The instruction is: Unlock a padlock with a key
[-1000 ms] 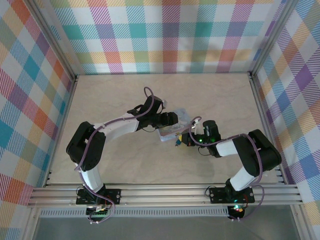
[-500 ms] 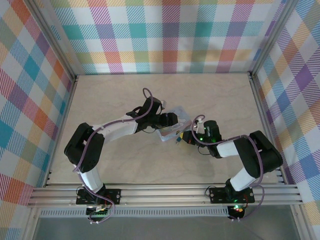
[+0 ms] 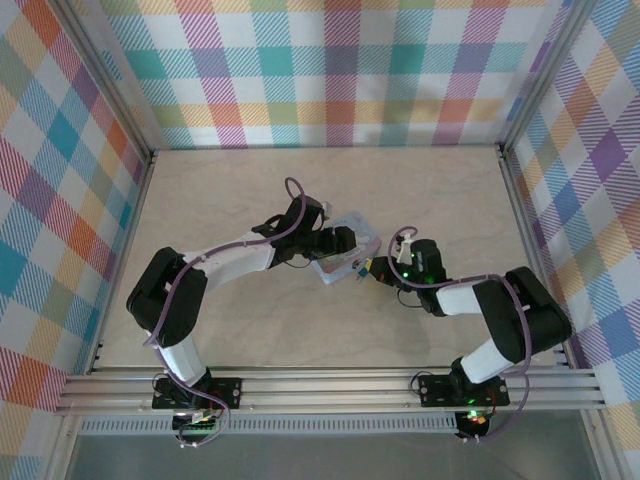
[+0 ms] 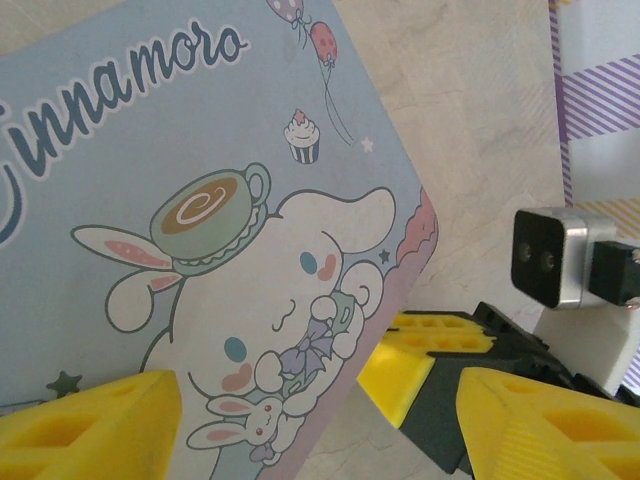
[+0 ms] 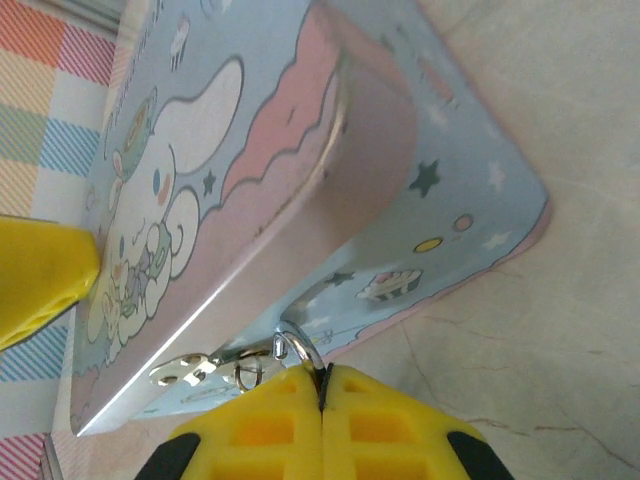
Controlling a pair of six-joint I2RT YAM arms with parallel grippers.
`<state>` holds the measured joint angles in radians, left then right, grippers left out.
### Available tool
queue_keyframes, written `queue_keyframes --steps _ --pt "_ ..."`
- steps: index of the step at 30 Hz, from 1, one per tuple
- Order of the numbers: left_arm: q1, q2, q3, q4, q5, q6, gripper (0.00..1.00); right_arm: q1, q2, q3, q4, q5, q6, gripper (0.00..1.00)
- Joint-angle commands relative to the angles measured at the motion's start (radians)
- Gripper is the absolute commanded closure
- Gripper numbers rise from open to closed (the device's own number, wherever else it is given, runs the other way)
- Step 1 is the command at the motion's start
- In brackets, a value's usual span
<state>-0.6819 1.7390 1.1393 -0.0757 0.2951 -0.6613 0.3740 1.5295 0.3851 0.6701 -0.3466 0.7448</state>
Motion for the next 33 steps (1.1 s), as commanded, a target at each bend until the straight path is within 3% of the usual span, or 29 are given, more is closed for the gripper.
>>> queue_keyframes --steps 1,11,20,25,33 --pt "-0.01 0.002 -0.039 -0.127 -0.026 0.0 0.26 -0.011 -0.055 -0.008 -0.031 0.026 -0.019 0.98" --pt "0.05 -0.021 -0.021 -0.127 -0.024 0.025 0.23 -0.006 -0.321 0.014 -0.412 0.04 -0.172 0.97" --pt "0.081 -0.081 0.02 -0.11 -0.022 0.058 0.15 0.065 -0.581 0.054 -0.762 0.036 -0.182 0.97" --pt "0.085 -0.153 -0.022 -0.077 -0.038 0.061 0.11 0.157 -0.626 0.087 -0.925 0.062 -0.156 0.97" --pt "0.088 -0.334 -0.16 -0.041 -0.139 0.078 0.06 0.323 -0.571 0.075 -0.996 0.118 -0.083 0.96"
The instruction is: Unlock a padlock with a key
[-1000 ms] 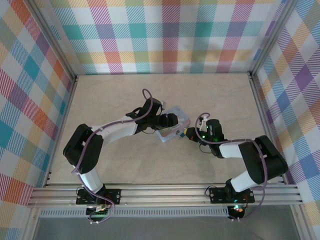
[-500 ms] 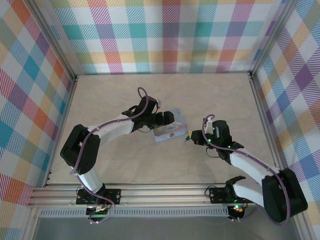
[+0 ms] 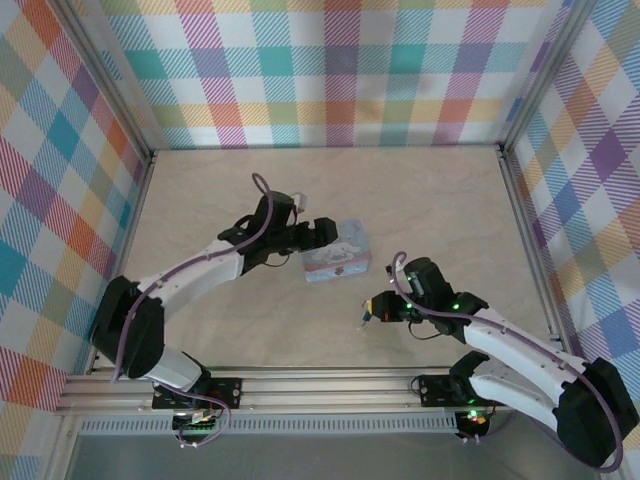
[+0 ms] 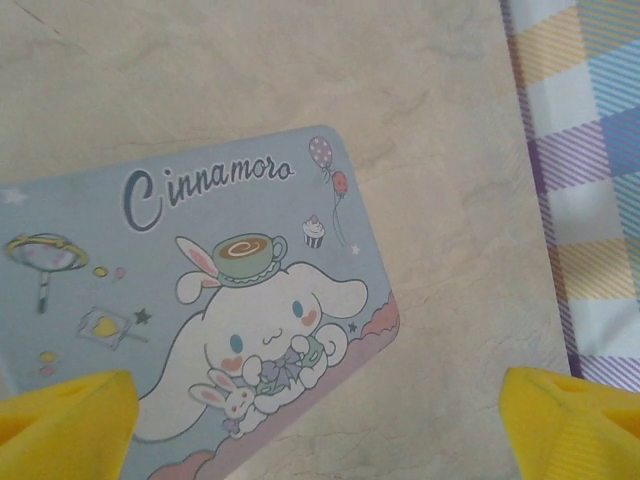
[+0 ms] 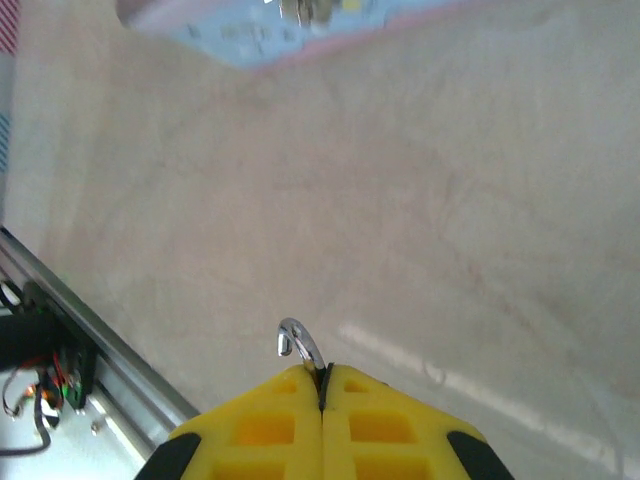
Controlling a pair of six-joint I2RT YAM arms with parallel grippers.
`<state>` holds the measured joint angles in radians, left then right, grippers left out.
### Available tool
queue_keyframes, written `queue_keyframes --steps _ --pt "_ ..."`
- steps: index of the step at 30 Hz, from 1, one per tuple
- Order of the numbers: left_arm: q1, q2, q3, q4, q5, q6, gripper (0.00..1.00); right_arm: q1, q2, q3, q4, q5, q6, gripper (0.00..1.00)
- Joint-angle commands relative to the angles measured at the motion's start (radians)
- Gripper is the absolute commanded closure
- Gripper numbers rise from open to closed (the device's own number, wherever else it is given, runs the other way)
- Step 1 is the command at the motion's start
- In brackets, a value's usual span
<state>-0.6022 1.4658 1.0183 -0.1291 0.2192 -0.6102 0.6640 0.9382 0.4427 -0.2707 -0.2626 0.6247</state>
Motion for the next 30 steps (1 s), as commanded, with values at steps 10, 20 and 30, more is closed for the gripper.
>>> queue_keyframes --steps 10,20,30 --pt "0.01 -0.262 -0.154 -0.057 -0.23 0.049 0.02 0.08 0.243 0.055 0.07 0.08 0.035 0.96" --pt "0.036 -0.36 -0.204 -0.129 -0.354 0.051 0.0 0.08 0.38 0.102 0.123 0.13 -0.002 0.73" --pt "0.133 -0.423 -0.219 -0.138 -0.531 0.157 0.0 -0.043 0.185 0.208 -0.06 0.297 -0.21 0.51"
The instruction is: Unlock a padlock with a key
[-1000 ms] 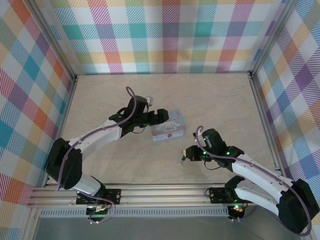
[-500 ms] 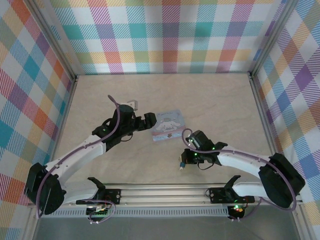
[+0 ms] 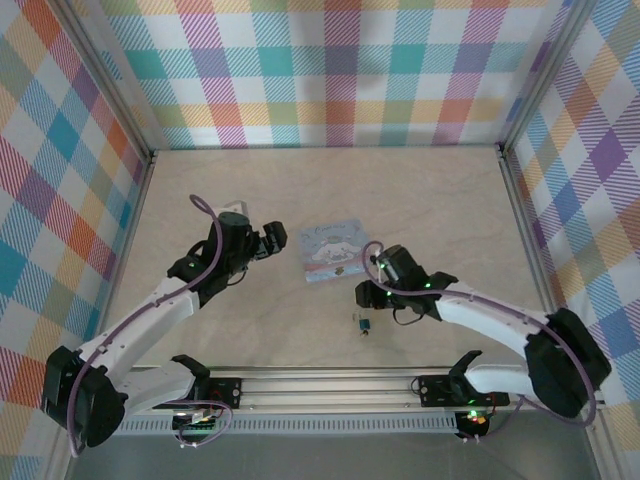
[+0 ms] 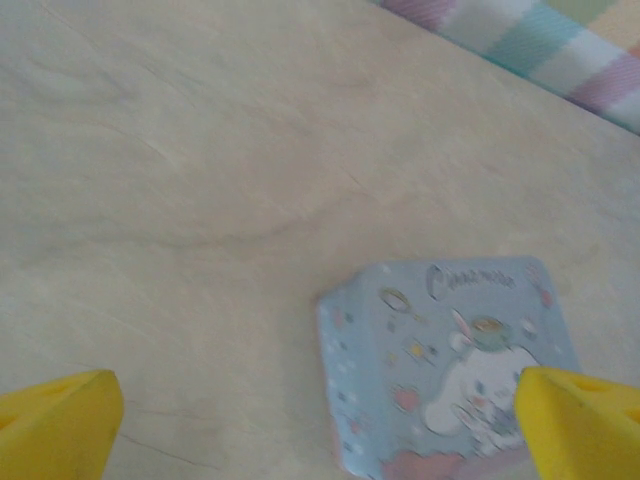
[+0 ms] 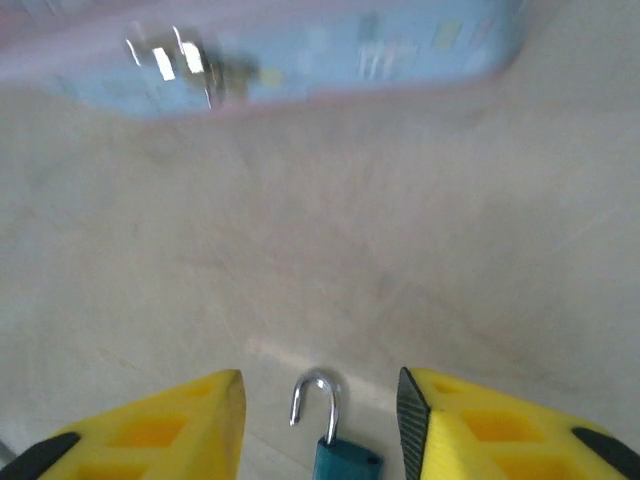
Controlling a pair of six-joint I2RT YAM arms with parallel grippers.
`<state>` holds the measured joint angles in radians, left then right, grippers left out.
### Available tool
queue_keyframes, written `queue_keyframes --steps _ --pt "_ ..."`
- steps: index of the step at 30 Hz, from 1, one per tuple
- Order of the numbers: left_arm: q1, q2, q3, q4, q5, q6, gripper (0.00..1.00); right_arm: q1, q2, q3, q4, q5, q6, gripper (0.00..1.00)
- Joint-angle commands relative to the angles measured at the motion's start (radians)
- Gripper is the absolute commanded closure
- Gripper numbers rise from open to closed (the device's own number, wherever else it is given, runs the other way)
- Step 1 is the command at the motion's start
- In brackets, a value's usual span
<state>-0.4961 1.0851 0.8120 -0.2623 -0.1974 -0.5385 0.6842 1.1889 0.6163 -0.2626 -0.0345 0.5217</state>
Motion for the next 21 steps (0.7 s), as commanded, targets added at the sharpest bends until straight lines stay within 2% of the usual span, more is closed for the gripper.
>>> queue_keyframes --steps 1,5,8,11,15,21 --pt "0.035 -0.055 -0.018 -0.002 -0.164 0.12 0.0 -0.109 -0.099 0.032 -0.068 0.067 -0.132 0.49" --pt "0.089 -0.103 -0.087 0.098 -0.306 0.228 0.0 -0.279 -0.204 0.023 -0.05 0.064 -0.242 0.31" --pt "0.124 -0.12 -0.191 0.261 -0.376 0.303 0.0 -0.383 -0.228 0.01 -0.018 0.091 -0.316 0.15" --pt "0.149 -0.112 -0.293 0.413 -0.396 0.411 0.0 -0.482 -0.223 -0.027 0.036 0.124 -0.355 0.01" --pt "0.184 -0.062 -0.338 0.451 -0.394 0.491 0.0 -0.595 -0.198 -0.129 0.189 0.155 -0.39 0.0" --pt "0.259 -0.01 -0.428 0.623 -0.276 0.527 0.0 -0.689 -0.06 -0.201 0.409 0.13 -0.418 0.0"
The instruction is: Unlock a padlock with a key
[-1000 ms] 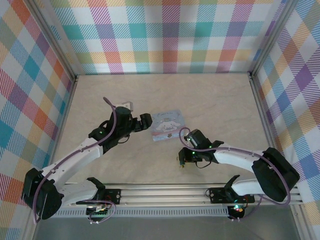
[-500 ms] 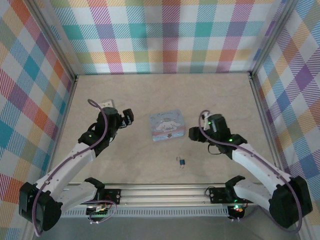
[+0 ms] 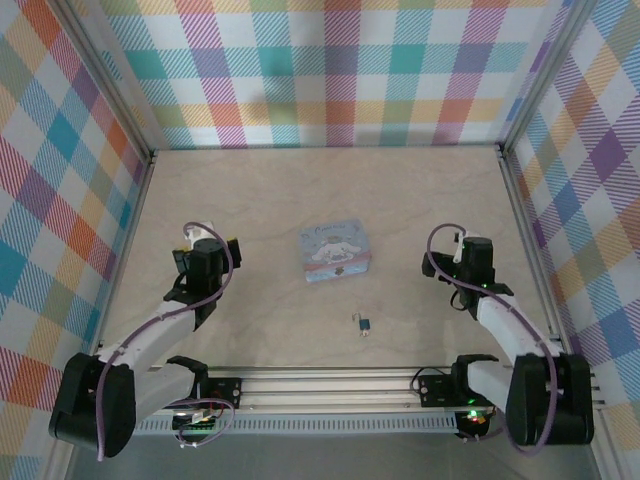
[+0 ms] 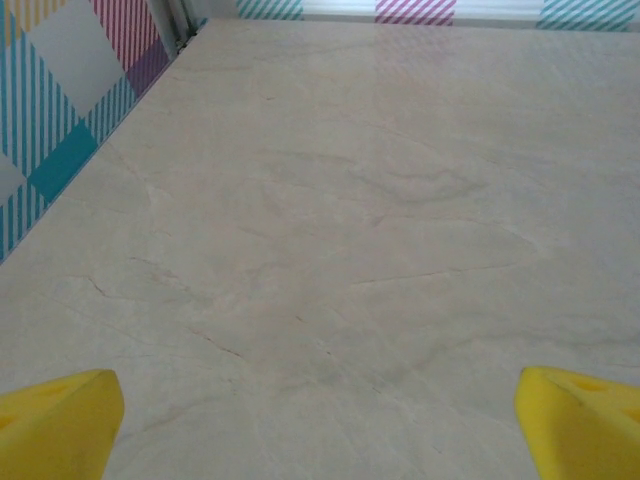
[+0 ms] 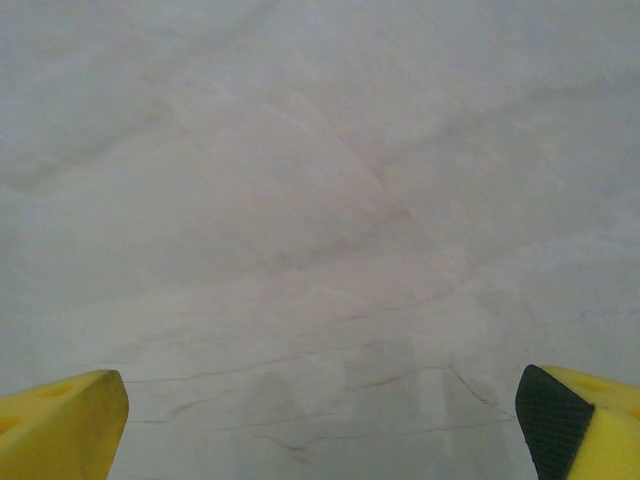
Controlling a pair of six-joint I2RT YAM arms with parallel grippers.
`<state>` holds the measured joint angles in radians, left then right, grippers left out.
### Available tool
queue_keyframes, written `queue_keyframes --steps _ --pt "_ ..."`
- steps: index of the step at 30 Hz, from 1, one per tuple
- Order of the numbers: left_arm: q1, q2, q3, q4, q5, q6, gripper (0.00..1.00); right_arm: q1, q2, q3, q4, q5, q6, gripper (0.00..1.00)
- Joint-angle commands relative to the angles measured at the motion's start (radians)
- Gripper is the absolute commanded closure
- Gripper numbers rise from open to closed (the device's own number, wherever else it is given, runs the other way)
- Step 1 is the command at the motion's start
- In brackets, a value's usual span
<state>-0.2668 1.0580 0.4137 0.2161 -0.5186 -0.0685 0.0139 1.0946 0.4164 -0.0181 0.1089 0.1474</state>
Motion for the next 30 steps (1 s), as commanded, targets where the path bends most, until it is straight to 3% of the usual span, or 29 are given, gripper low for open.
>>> queue_keyframes --steps 1,6,14,21,28,30 --pt "0.038 0.029 -0.041 0.175 0.063 0.066 0.0 -0.021 0.05 -0.002 0.197 -0.025 -0.057 0.0" --pt "0.07 0.101 -0.067 0.312 0.154 0.083 0.0 -0.049 0.104 -0.065 0.499 -0.108 -0.05 0.0" --pt "0.096 0.229 -0.083 0.497 0.237 0.102 0.0 -0.057 0.236 -0.09 0.81 -0.164 -0.077 0.0" --pt "0.115 0.342 -0.084 0.628 0.298 0.144 0.0 -0.059 0.444 -0.141 1.12 -0.178 -0.087 0.0" --pt "0.139 0.507 -0.096 0.8 0.354 0.143 0.0 -0.052 0.438 -0.025 0.884 -0.163 -0.093 0.0" --pt "0.148 0.488 -0.073 0.723 0.373 0.138 0.0 -0.048 0.439 -0.026 0.883 -0.158 -0.095 0.0"
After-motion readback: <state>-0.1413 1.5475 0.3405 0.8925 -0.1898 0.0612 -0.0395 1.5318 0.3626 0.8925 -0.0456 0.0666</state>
